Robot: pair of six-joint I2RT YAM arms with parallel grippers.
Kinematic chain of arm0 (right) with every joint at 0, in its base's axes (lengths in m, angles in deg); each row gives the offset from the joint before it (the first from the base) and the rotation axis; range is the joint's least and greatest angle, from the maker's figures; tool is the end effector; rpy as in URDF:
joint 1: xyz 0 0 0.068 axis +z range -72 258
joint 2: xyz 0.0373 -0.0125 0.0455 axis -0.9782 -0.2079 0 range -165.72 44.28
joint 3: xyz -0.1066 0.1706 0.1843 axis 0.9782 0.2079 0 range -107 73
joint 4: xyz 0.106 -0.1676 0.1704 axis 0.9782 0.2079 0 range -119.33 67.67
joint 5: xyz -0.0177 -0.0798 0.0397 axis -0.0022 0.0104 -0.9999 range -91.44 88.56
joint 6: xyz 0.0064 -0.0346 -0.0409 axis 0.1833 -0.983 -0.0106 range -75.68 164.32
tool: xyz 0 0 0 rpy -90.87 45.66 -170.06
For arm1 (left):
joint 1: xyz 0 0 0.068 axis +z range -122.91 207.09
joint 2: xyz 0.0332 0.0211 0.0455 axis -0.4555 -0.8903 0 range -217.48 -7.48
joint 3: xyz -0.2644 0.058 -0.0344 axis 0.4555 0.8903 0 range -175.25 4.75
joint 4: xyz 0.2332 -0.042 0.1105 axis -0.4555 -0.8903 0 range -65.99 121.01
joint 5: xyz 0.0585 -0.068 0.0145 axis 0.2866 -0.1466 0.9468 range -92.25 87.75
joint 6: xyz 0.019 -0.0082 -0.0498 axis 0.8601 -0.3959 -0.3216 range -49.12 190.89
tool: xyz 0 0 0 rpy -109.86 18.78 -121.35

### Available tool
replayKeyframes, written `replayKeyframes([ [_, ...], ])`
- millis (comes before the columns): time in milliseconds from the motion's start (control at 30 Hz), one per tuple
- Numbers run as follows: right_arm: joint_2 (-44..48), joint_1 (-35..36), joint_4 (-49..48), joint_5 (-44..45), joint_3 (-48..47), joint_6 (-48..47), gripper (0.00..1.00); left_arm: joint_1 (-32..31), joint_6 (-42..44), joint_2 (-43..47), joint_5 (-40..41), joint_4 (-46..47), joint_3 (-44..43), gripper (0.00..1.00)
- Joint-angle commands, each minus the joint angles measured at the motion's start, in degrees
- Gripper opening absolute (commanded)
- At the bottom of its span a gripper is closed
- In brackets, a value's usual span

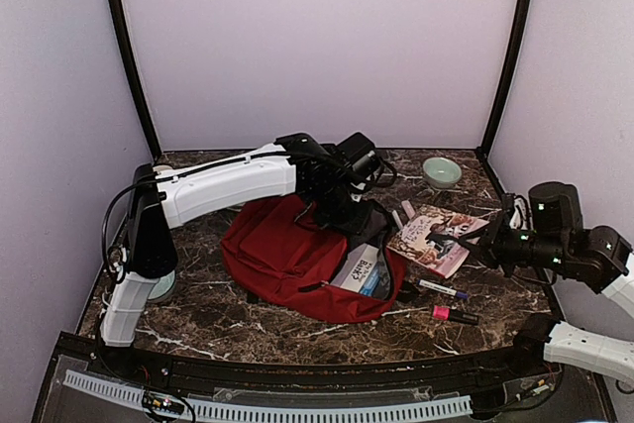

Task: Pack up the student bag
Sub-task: Pick up the largest pocket of the bag from the student bag, then place the book in the largest pocket of the bag.

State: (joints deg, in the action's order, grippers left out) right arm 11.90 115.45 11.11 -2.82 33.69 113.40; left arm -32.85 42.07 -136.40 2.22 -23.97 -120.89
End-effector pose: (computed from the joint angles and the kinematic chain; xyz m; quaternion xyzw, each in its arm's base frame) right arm 0.0982 0.0762 0.2835 0.2346 0.8491 0.3856 0.2745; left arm 0.2485 -0.4239 0.2717 0.2476 0.9288 -0.1643 0.2216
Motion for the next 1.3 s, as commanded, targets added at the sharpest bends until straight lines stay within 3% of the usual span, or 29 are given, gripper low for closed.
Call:
replayKeyframes([
  [0,0.74,-0.19,-2.10,-1.64,-2.21,-1.39,0.00,0.13,-1.15,0.95,-1.90,3.31,-1.68,0.00],
  [733,-1.19,-0.19,-0.59,-15.10,-4.16,-4.50,0.00,2.11,-2.41,2.35,-10.78,6.12,-2.34,0.00],
  [1100,-7.73,-0.10,-13.60,-18.08,2.29,-0.61,0.00,2.20,-3.29,4.79,-14.72,8.13,-2.24,0.00],
  [1267,-13.50,-0.07,-14.30,-17.11,0.93,-2.66,0.00,2.12,-3.37,7.00,-15.30,8.24,-0.45,0.00],
])
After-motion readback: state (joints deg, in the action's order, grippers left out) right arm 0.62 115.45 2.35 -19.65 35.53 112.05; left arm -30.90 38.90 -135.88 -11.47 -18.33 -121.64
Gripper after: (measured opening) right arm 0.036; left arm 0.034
